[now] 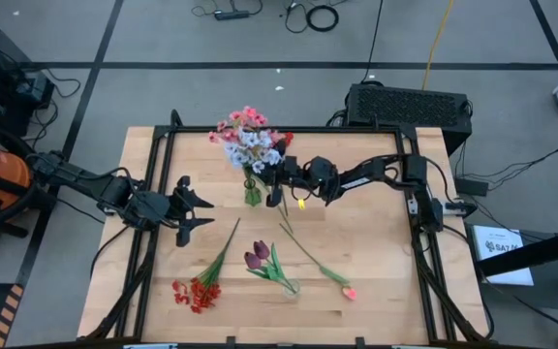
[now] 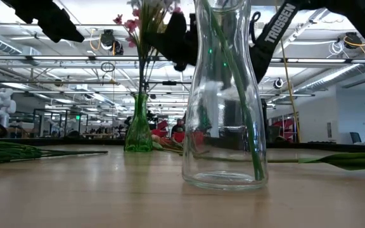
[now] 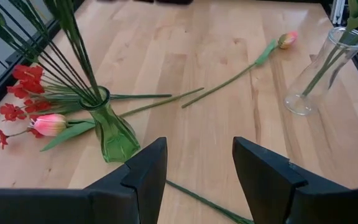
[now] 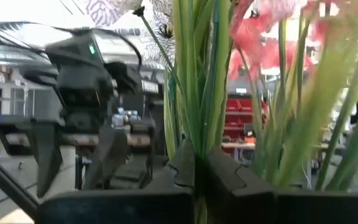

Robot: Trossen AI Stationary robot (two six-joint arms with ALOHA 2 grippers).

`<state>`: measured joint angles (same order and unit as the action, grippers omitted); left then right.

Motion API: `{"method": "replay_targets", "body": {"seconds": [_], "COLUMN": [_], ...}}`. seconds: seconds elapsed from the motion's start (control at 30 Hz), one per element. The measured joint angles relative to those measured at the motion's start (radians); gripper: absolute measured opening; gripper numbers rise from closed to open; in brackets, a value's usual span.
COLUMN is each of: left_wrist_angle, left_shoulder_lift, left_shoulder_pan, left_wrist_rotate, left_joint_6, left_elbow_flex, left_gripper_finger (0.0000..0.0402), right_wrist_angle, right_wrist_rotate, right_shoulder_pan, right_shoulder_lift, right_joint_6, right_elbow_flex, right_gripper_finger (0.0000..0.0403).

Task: Sort flowers into vase by color
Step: Put the white flowers into the green vase

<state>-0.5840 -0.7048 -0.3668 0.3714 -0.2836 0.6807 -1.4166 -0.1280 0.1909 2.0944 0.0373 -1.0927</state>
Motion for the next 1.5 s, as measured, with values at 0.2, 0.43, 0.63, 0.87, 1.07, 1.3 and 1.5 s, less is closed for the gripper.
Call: {"method": "replay_targets", "body": {"seconds": [0.2, 0.43, 0.63, 0.87, 1.07, 1.3, 1.5], "left_wrist_angle": [0.0, 0.0, 0.0, 0.0, 0.0, -0.001, -0.001], "left_shoulder_lift": [0.0, 0.0, 0.0, 0.0, 0.0, 0.0, 0.0], "left_shoulder_pan": [0.0, 0.0, 0.0, 0.0, 0.0, 0.0, 0.0], "left_wrist_rotate": [-0.002, -0.004, -0.004, -0.004, -0.004, -0.004, -0.003], "left_joint_6": [-0.003, -0.002, -0.002, 0.0, 0.001, 0.002, 0.002], "left_elbow_flex": [0.0, 0.0, 0.0, 0.0, 0.0, 0.0, 0.0], "left_gripper_finger": [0.019, 0.0189, 0.019, 0.019, 0.019, 0.019, 0.019], "right_wrist_angle": [-0.006, -0.011, 0.042, 0.058, 0.094, 0.278, 0.498], "right_wrist_rotate": [0.0, 0.0, 0.005, 0.049, 0.048, 0.048, 0.045], "right_shoulder_pan": [0.0, 0.0, 0.0, 0.0, -0.001, -0.002, -0.005], "right_shoulder_lift": [0.056, 0.1, 0.103, 0.101, 0.101, 0.026, -0.074], "right_joint_6": [0.027, 0.053, 0.06, 0.118, 0.135, 0.126, 0.075], "right_elbow_flex": [0.0, 0.0, 0.0, -0.004, -0.035, -0.044, -0.044], "right_gripper_finger": [0.0002, 0.0004, 0.0004, 0.0038, 0.0093, 0.0137, 0.0151]}}
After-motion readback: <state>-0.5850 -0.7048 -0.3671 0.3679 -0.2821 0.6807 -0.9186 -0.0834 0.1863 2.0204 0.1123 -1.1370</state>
